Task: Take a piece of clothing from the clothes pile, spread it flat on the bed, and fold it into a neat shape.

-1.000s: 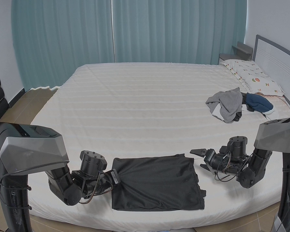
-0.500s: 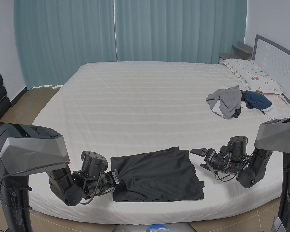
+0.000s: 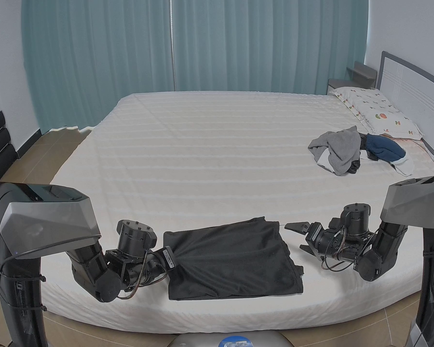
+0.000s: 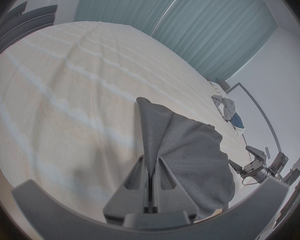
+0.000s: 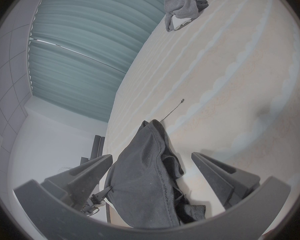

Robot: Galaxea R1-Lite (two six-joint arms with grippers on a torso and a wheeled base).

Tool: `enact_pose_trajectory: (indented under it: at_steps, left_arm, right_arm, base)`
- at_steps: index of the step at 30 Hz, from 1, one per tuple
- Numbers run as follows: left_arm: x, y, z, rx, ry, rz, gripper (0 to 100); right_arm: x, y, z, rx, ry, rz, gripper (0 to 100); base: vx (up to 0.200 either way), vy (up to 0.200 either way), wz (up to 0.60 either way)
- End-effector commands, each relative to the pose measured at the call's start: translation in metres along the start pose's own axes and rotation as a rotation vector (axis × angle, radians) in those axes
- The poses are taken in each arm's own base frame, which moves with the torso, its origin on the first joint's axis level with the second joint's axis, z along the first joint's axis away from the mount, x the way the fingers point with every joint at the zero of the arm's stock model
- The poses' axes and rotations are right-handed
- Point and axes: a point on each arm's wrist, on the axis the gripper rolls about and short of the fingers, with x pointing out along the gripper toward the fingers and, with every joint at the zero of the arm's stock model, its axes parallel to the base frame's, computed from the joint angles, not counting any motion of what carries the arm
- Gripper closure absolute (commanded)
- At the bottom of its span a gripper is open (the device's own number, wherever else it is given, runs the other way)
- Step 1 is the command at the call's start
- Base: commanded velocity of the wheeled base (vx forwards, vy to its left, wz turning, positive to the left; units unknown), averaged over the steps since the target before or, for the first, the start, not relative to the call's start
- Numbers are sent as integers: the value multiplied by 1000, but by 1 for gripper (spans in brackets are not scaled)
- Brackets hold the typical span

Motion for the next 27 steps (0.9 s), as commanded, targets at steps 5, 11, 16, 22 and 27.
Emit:
enact_pose_trajectory:
  at_steps: [5, 11, 16, 22, 27]
  left_arm:
    - [3, 1, 4, -8, -11, 2, 100]
    - [8, 5, 9, -19, -25, 8, 100]
    - [9, 5, 9, -20, -24, 10, 100]
    - [10, 7, 9, -21, -21, 15, 100]
    - [11, 7, 8, -20, -19, 15, 100]
  right_arm:
    - [2, 1, -2, -4, 8, 2, 0]
    - [4, 3, -6, -7, 17, 5, 0]
    - [4, 3, -7, -8, 20, 6, 0]
    - [4, 3, -8, -8, 22, 6, 0]
    - [4, 3, -8, -8, 22, 6, 0]
  base:
    - [0, 200, 0]
    - [0, 200, 0]
    - [0, 200, 0]
    - [0, 200, 0]
    - [0, 160, 0]
